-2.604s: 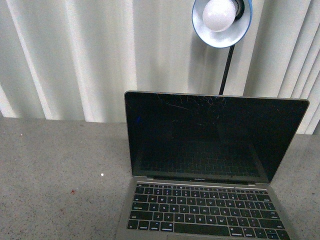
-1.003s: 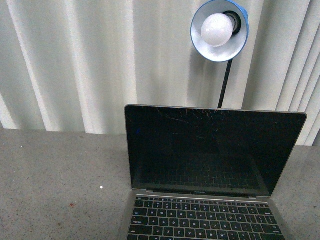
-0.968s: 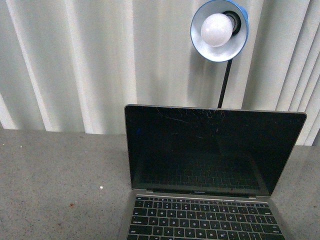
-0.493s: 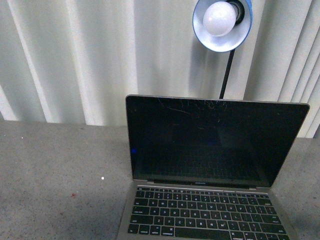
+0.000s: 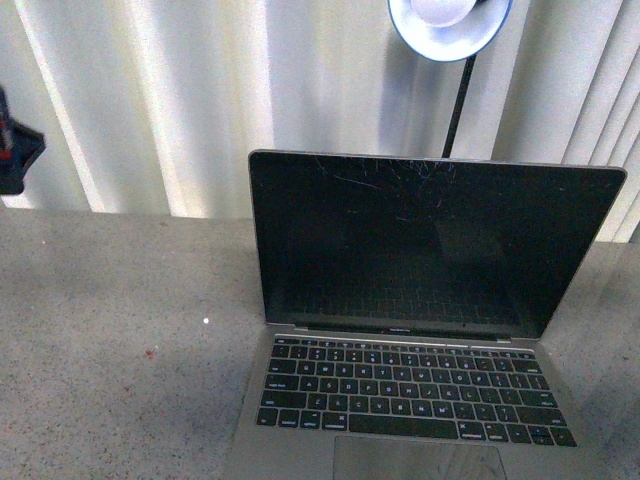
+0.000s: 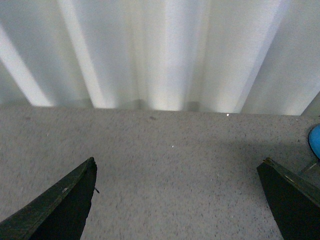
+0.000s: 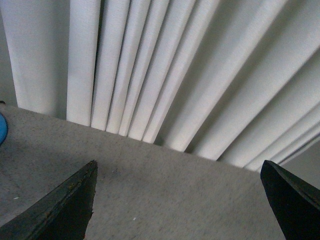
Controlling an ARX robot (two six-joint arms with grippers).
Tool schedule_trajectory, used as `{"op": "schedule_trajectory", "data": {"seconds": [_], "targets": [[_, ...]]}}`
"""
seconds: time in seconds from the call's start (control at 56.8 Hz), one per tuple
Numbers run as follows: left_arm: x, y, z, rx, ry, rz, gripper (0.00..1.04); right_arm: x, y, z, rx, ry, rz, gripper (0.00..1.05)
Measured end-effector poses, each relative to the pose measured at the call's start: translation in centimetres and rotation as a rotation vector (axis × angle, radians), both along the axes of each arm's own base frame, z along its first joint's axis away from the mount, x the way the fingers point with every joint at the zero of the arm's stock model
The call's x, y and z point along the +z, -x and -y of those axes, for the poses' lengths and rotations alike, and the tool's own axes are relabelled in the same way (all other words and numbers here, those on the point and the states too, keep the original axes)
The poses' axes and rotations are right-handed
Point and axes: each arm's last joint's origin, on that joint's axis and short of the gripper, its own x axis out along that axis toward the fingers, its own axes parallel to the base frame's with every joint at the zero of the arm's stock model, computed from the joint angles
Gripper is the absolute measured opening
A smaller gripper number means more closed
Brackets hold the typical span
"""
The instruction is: Close laptop
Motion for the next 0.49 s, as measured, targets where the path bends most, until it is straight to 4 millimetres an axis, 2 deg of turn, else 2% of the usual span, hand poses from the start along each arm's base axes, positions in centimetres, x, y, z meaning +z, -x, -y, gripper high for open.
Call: {"op": "schedule_trajectory", "data": {"seconds": [0.211, 0.37, 0.493], "targets": [[2.5, -4.1, 2.3, -0.164, -0.152, 0.019, 0.98, 0.7, -5.0, 0.9, 0.168, 0.163, -0.024, 0.97], [3.8, -6.3, 4.1, -0.296, -0.299, 0.018, 0.98, 1.2, -7.8, 0.2, 0.336, 0.272, -0.004, 0.97], [4.7, -7.9, 5.4, -0.368, -0.43, 0.017, 0.98, 2.3, -9.9, -0.7, 0.471, 0.363, 0.021, 0.97]]}}
